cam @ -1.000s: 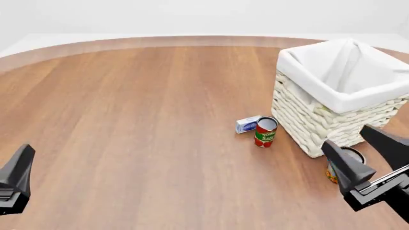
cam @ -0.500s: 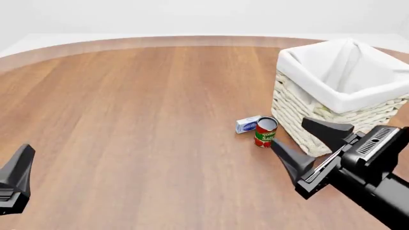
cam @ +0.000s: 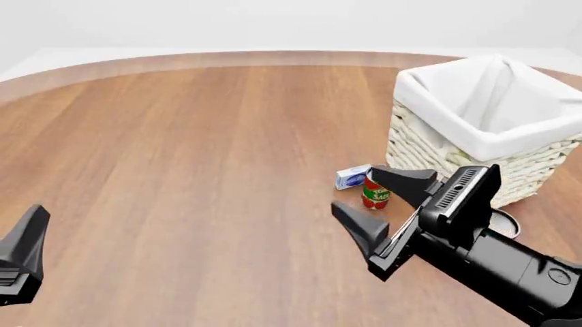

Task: Pick up the ketchup, and put it in the basket.

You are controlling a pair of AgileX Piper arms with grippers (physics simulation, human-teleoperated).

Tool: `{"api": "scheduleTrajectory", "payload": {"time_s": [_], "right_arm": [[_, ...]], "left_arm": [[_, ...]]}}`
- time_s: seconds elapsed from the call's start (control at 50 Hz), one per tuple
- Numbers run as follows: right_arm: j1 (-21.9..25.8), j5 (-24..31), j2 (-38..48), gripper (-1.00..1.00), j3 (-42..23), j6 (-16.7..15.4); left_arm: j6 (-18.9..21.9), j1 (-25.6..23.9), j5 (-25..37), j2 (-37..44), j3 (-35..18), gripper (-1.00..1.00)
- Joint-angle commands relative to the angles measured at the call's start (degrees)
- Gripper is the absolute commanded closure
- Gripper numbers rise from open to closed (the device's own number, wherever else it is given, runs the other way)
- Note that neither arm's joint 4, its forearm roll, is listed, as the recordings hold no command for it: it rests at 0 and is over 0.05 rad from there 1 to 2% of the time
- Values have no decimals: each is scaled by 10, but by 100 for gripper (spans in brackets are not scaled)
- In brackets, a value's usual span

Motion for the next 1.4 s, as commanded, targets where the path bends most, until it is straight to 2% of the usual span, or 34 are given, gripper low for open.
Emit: {"api": "scheduleTrajectory", "payload": {"time_s": [0.02,0.22,0.34,0.36,0.82,1.4], "right_arm": [[35,-6,55,-100,-36,5],[71,-1,87,-100,-69,2],[71,-1,87,-100,-69,2],[95,-4,117,-100,-90,1],[157,1,204,-100,-155,-5],[242,29,294,-100,-228,18]], "left_arm": [[0,0,0,0,0,-100],[0,0,0,0,0,-100],[0,0,0,0,0,-100],[0,0,0,0,0,-100],[0,0,0,0,0,-100],[0,0,0,0,0,-100]]}}
